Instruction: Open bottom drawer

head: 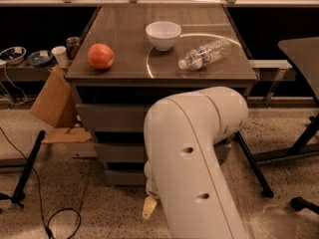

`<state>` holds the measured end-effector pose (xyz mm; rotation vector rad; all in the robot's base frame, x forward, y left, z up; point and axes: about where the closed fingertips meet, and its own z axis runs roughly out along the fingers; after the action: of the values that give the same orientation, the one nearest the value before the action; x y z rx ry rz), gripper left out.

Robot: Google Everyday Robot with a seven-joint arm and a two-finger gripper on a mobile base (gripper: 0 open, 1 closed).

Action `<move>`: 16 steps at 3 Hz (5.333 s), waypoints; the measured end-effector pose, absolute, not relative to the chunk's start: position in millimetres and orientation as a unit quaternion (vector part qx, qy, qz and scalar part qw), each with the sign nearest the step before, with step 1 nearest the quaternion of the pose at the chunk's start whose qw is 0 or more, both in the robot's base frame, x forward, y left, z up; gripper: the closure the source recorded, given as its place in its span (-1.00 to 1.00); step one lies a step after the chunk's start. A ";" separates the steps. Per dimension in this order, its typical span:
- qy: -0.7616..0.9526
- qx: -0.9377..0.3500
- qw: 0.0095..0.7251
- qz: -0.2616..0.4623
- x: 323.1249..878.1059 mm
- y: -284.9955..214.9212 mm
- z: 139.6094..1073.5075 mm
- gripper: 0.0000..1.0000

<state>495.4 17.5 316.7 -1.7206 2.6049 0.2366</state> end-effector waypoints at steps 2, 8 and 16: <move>0.897 -0.430 0.052 0.083 510.4 12.7 287.1 -1.00; 0.935 -0.311 0.153 0.080 586.2 14.1 215.6 -1.00; 0.889 -0.028 0.408 0.206 645.5 2.4 259.4 1.00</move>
Offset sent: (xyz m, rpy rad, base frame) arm 0.0269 -0.0028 -0.0424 0.1846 -0.1301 -0.4597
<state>645.5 2.4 259.4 -0.0699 2.2413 0.5188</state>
